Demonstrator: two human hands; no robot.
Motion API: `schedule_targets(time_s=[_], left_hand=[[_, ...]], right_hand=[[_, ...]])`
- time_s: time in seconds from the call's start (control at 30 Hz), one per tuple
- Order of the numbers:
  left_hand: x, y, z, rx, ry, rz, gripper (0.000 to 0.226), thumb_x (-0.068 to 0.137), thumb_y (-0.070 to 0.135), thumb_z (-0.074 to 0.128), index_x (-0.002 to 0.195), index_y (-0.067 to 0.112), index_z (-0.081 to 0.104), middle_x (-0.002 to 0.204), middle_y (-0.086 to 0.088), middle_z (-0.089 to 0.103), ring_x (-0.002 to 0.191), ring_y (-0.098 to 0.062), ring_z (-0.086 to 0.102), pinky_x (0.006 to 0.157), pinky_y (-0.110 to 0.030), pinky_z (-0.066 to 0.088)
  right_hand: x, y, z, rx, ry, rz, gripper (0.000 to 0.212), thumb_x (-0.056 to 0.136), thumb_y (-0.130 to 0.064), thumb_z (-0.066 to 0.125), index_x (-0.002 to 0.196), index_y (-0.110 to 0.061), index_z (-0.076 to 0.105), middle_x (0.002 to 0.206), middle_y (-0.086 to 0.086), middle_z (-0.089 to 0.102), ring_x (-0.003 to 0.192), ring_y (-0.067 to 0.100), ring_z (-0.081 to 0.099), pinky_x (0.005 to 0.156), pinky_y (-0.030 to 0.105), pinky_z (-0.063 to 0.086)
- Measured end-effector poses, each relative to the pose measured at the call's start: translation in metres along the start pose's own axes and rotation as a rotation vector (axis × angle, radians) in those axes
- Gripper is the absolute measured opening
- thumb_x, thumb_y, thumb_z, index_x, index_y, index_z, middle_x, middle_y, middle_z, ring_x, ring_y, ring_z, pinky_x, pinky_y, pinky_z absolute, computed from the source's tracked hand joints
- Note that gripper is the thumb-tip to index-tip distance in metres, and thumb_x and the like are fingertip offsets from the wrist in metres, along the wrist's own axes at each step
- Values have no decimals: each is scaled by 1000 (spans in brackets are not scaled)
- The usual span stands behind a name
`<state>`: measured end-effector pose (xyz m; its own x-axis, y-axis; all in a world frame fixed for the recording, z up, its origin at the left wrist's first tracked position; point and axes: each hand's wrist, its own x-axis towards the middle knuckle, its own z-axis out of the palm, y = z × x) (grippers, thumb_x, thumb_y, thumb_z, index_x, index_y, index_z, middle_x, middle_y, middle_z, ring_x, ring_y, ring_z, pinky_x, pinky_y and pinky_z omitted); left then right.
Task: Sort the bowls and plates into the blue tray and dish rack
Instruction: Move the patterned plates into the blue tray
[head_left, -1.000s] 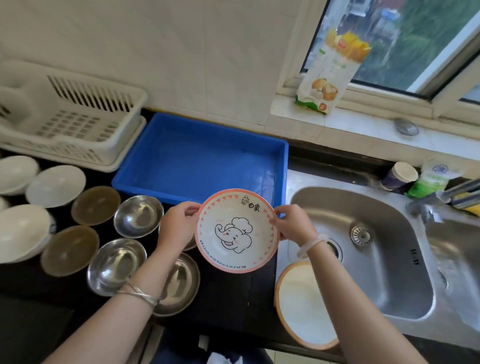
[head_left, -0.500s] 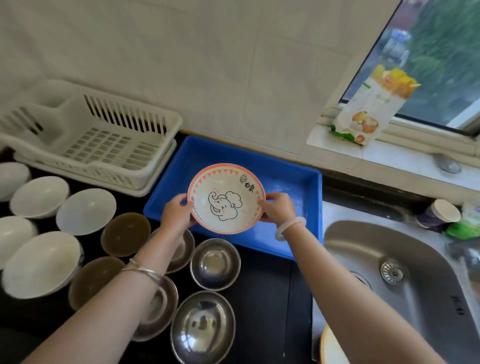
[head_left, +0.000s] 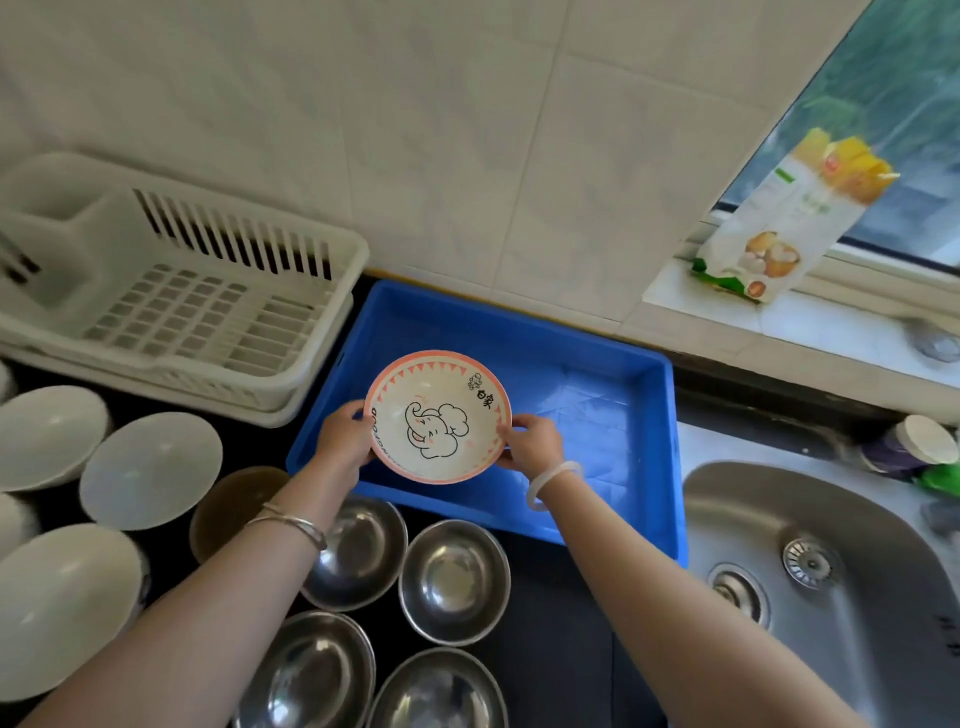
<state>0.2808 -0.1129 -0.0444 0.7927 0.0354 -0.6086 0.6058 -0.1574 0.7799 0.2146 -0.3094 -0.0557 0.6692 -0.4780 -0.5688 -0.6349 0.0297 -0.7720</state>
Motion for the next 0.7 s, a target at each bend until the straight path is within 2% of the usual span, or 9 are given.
schedule_targets(time_s=[0.1,0.17,0.23,0.3,0.43,0.5,0.57,0.7], left_hand=[[4,-3,-1,-17,-2,-5,28,93,7,45,118,13,56,94,-6,60,78,-17,58,65,-30,50],[5,-4,-2,-10,-12,-11,31,93,5,45,121,11,56,99,-8,61,85,-20,58,61,-27,49],[7,-4,-4,7,-41,-33,34,91,0,43,122,11,55,110,-13,62,94,-24,58,68,-31,52],[9,-2,-7,19,-86,-94,40,89,-5,43,124,10,53,115,-15,62,99,-27,59,79,-40,51],[6,4,-14,-28,-221,-247,49,85,-16,43,128,6,46,105,-16,59,91,-28,58,68,-39,50],[8,5,-15,-52,-236,-273,50,84,-18,42,129,5,44,112,-18,59,95,-29,58,73,-40,50],[11,4,-13,-117,-204,-268,49,86,-17,42,131,3,43,122,-21,57,101,-31,58,80,-41,49],[16,-1,-9,-315,-137,-229,36,92,-1,47,129,2,46,123,-19,57,96,-26,58,81,-37,48]], right_hand=[[2,6,5,41,-27,20,24,92,-7,52,113,-1,61,84,12,65,75,27,67,67,34,58],[0,8,5,107,-55,27,26,93,-6,51,116,-2,60,90,13,66,75,26,68,65,31,58],[-5,7,3,202,-102,44,26,92,-6,51,117,-3,60,89,12,67,68,22,69,57,25,57],[-12,9,0,287,-171,89,27,92,-9,54,119,-7,59,90,10,67,65,20,69,56,23,57],[-26,22,2,419,-273,158,34,92,-12,57,126,-9,54,112,17,66,75,26,68,67,26,60],[-27,24,7,505,-252,155,37,92,-10,57,128,-5,52,117,21,64,83,29,68,68,27,60],[-24,21,11,582,-227,145,37,92,-9,57,129,-2,51,115,20,65,86,30,68,65,25,60],[-13,9,23,630,-187,129,37,93,-7,55,129,0,50,119,23,63,94,35,66,63,25,60]])
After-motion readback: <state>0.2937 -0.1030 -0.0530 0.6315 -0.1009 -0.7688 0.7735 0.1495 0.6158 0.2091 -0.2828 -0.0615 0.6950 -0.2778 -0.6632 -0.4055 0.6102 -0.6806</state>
